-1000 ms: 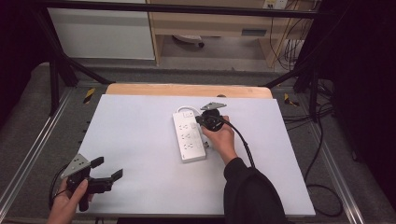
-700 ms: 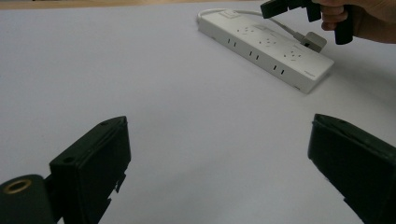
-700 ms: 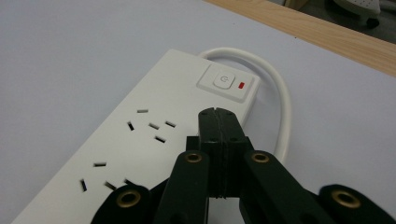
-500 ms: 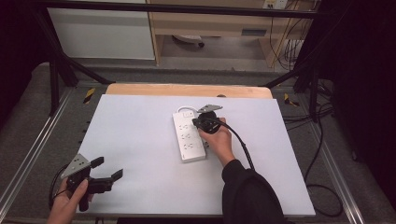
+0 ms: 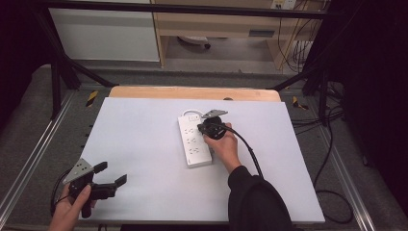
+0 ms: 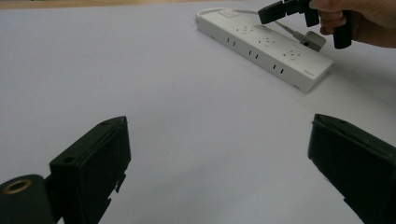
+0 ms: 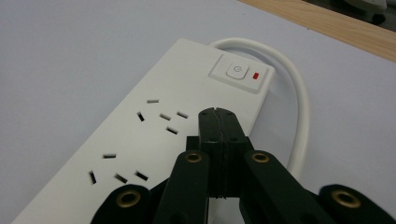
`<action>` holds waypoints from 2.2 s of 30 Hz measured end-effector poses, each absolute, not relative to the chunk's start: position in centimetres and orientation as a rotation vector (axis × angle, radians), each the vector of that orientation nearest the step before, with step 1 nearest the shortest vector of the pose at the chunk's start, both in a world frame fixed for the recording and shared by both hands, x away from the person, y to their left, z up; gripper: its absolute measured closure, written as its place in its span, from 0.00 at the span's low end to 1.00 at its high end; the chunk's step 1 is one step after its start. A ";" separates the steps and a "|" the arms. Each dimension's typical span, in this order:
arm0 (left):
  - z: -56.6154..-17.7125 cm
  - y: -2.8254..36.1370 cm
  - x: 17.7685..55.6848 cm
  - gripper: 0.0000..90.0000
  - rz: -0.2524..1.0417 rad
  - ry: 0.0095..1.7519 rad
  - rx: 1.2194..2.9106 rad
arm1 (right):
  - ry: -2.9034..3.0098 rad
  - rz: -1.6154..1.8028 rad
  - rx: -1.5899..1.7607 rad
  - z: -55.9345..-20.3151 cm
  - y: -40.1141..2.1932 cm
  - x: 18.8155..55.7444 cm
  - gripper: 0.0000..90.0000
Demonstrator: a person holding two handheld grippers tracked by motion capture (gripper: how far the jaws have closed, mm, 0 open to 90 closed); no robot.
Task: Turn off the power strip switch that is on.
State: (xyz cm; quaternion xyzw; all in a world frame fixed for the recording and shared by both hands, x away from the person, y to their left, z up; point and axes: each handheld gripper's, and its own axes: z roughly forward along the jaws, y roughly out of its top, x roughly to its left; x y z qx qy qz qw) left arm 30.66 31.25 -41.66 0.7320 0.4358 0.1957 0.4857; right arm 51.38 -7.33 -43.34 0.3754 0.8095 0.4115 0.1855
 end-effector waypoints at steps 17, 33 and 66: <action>-41.7 31.2 30.7 0.06 0.475 1.060 1.784 | 2.272 1.166 1.065 -43.7 -7.4 51.1 1.00; -41.7 31.2 30.6 0.06 0.474 1.059 1.783 | 2.274 1.165 1.053 -43.7 -7.3 51.1 1.00; -41.7 31.2 30.7 0.06 0.476 1.060 1.787 | 2.294 1.147 1.064 -43.8 -7.3 51.1 1.00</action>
